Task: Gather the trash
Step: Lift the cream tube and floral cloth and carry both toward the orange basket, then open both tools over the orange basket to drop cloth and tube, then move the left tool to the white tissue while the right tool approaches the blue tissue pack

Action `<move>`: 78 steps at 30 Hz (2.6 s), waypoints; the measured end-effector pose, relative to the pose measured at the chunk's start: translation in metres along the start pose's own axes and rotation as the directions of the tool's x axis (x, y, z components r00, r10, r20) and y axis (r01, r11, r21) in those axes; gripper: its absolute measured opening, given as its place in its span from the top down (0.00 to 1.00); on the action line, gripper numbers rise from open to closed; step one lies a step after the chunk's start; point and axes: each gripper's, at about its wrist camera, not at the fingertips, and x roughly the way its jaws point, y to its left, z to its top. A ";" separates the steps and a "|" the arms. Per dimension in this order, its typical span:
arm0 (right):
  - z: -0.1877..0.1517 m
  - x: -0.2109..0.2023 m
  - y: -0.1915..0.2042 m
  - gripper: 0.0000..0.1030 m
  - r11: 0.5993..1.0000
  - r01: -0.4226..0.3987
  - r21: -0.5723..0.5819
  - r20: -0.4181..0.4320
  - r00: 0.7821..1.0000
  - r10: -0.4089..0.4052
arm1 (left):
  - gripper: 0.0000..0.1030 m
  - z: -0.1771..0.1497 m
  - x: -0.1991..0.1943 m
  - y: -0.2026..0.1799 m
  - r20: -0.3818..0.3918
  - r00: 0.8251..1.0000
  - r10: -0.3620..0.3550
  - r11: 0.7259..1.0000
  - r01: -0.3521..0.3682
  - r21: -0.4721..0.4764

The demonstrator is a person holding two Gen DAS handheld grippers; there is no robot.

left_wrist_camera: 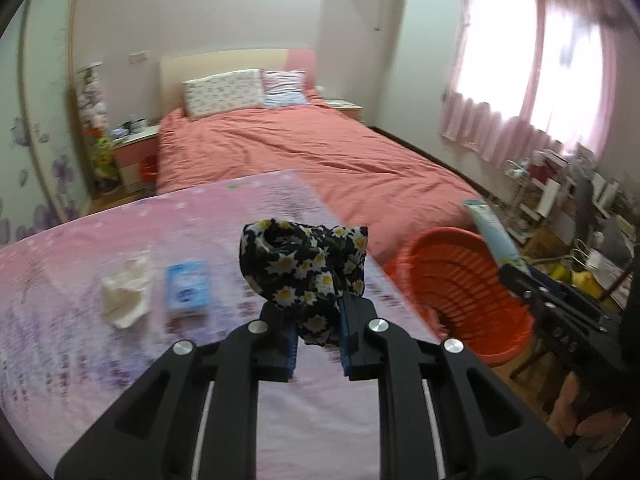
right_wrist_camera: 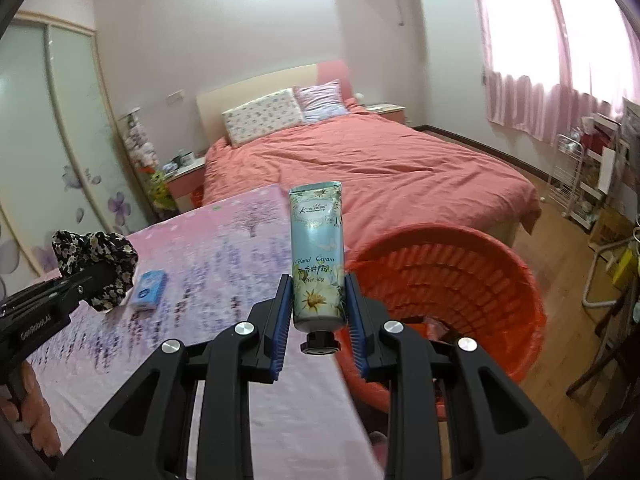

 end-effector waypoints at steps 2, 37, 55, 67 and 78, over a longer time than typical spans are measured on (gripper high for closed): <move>0.001 -0.001 -0.012 0.74 1.000 0.020 0.019 0.007 1.000 -0.020 | 0.84 0.002 0.010 -0.018 -0.008 0.999 -0.036 0.999 0.036 0.014; -0.012 0.037 -0.104 0.45 0.973 0.133 0.191 -0.103 0.988 -0.114 | 0.38 -0.022 0.129 -0.095 -0.158 0.985 -0.070 0.993 0.084 0.083; -0.034 0.050 -0.021 0.37 0.998 0.055 -0.003 -0.146 0.988 -0.055 | 0.13 -0.033 0.070 0.172 -0.135 0.862 0.488 0.846 -0.505 -0.172; -0.040 0.062 0.011 0.37 0.997 0.029 -0.070 -0.194 0.980 -0.042 | 0.22 -0.021 0.128 0.235 -0.261 0.841 0.474 0.841 -0.520 -0.149; -0.047 0.066 0.048 0.37 0.994 -0.030 -0.106 -0.221 0.975 0.006 | 0.30 -0.052 0.095 0.263 -0.286 0.787 0.547 0.790 -0.598 -0.135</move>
